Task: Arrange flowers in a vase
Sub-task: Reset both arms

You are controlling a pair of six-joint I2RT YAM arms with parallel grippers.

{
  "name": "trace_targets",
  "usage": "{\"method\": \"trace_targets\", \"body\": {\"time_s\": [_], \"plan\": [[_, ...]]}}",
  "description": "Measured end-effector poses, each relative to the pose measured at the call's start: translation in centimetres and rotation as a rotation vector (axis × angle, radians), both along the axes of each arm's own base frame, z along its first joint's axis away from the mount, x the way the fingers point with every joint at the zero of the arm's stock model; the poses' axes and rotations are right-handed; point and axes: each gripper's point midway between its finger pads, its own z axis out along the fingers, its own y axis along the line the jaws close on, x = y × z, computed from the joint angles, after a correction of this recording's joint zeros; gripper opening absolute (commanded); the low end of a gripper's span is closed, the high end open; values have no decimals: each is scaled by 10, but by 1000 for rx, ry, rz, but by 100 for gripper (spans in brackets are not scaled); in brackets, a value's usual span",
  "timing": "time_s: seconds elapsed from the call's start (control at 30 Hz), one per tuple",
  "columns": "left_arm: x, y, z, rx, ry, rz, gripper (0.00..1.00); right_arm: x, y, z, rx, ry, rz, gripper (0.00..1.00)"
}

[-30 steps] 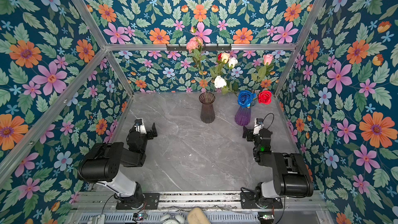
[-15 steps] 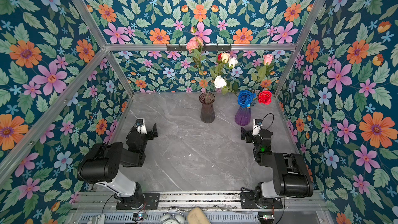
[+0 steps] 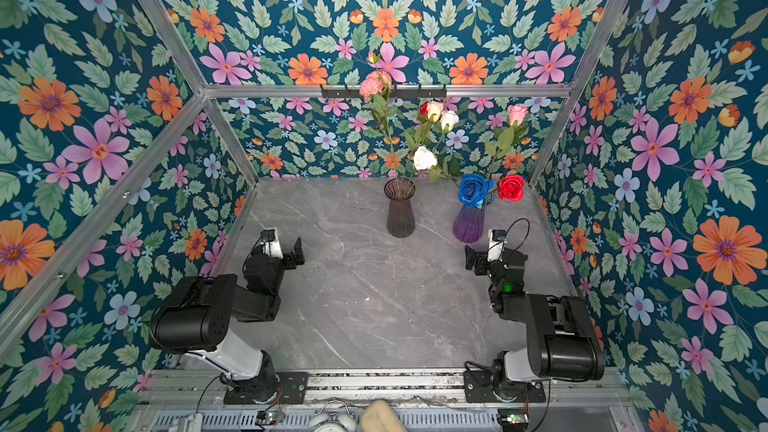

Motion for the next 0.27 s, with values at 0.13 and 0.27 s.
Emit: {"method": "trace_targets", "body": {"time_s": [0.13,0.27], "plan": [[0,0,0,0,0,0,100,0,0,0,0,0,0,99],[0,0,0,0,0,0,100,1,0,1,0,-1,-1,99]]}}
